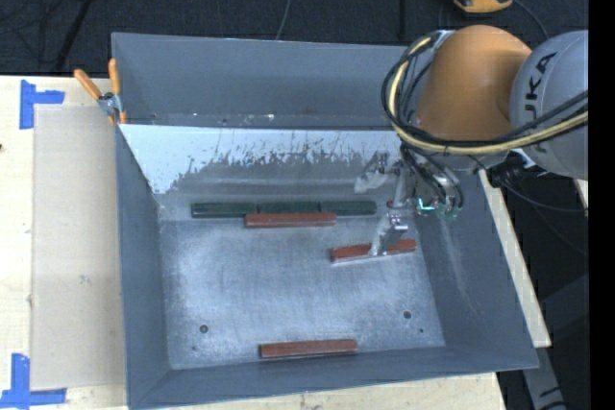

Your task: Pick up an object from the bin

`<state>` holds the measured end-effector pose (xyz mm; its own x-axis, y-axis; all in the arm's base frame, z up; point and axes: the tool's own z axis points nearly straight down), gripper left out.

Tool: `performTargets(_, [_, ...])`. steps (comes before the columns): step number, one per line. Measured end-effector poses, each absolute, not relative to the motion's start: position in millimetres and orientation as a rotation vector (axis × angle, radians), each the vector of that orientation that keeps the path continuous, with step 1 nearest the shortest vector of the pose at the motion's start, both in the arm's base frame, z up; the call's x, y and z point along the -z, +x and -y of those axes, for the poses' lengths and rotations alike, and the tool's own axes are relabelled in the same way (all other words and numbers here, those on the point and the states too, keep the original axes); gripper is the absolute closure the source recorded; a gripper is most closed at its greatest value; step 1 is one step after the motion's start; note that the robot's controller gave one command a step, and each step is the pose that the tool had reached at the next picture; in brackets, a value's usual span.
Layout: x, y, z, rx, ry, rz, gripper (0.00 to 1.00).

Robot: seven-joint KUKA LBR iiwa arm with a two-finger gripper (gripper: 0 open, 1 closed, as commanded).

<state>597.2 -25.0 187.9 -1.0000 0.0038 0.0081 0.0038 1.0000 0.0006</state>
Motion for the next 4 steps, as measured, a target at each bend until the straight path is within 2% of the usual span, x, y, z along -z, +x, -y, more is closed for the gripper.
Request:
performTargets(1, [-192,598.9,25,0.0,-0.005,3.141,0.0])
performTargets(2, [-137,588.3,41,0.0,0.055,3.146,0.0])
performTargets(3, [-79,609.9,57,0.001,0.264,3.13,1.0])
performTargets(4, [-79,610.0,57,0.001,0.263,3.13,1.0])
